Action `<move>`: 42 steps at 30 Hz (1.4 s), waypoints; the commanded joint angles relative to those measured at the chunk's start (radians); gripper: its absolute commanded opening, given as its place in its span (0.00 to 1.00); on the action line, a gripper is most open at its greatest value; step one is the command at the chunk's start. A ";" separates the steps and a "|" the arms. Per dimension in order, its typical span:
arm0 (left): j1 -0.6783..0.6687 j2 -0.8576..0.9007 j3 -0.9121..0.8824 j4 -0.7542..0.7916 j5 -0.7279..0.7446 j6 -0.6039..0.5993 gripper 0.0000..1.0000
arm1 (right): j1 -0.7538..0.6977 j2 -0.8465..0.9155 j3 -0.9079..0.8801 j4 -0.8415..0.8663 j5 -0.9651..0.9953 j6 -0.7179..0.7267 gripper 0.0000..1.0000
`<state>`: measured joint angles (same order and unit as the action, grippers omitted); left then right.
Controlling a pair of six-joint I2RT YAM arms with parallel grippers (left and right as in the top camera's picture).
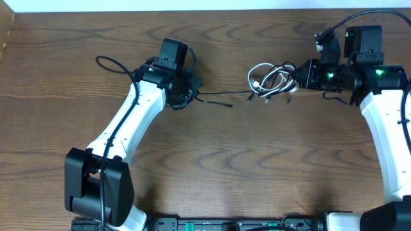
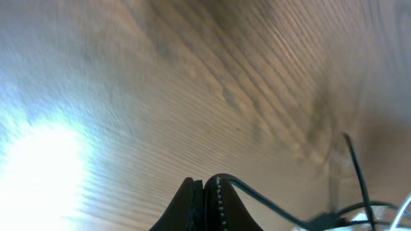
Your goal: Untangle cables
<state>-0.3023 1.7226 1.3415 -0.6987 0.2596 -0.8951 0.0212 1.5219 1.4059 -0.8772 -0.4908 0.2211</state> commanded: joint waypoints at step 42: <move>-0.220 0.159 0.003 0.698 0.616 0.401 0.47 | 0.069 0.008 0.005 0.014 -0.013 0.032 0.01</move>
<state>-0.5278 1.8656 1.3411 -0.0246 0.7918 -0.4519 0.0856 1.5314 1.4055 -0.8696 -0.4786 0.2558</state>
